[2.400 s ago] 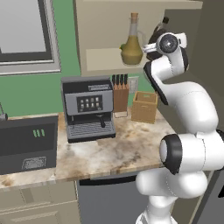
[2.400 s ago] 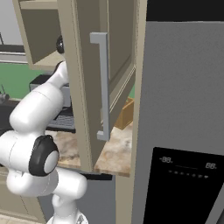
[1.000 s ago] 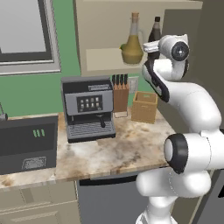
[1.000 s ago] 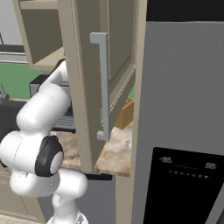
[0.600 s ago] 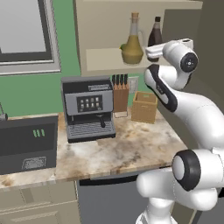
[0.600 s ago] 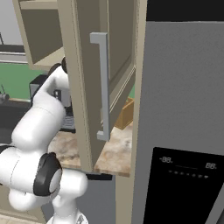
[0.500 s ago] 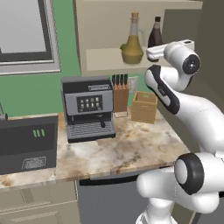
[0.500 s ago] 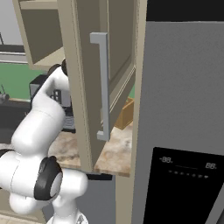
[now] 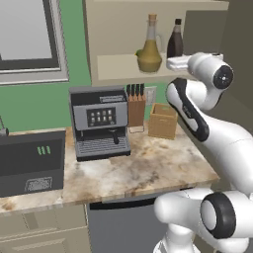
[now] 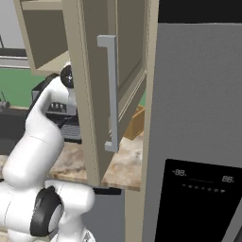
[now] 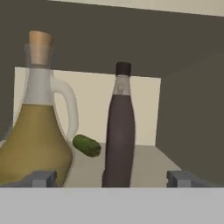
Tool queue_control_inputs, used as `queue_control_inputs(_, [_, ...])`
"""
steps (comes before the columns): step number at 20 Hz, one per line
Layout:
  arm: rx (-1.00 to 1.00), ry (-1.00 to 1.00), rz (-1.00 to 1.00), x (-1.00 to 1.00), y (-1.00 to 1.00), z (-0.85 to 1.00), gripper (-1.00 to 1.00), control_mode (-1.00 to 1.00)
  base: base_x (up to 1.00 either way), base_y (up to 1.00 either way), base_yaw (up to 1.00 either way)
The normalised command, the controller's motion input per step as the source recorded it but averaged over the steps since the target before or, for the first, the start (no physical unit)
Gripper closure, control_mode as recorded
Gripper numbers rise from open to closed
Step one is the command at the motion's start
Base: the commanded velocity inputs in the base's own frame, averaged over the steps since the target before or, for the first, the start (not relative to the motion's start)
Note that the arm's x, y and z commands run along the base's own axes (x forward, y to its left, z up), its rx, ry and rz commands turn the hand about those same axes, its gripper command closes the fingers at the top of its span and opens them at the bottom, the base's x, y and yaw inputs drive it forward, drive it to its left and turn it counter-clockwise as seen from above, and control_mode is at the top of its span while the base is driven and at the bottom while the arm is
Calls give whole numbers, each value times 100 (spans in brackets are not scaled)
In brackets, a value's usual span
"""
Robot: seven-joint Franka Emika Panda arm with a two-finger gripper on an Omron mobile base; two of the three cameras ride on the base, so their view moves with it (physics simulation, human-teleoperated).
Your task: Pick the syrup bottle and oil and vinegar bottle from the counter and place them in the cabinet.
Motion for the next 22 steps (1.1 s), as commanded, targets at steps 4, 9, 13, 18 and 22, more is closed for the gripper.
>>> queue_control_inputs(4, [11, 15, 0, -48, 44, -3, -100, -100, 0, 0, 0])
queue_control_inputs(9, [11, 17, 0, -56, 39, -16, -100, -100, 0, 0, 0])
queue_control_inputs(13, [13, 23, 0, -54, 25, -34, -100, -100, 0, 0, 0])
queue_control_inputs(18, [10, 26, 0, -56, 24, -67, -100, -100, 0, 0, 0])
queue_control_inputs(22, [12, 27, 0, -51, 18, -93, -100, -100, 0, 0, 0])
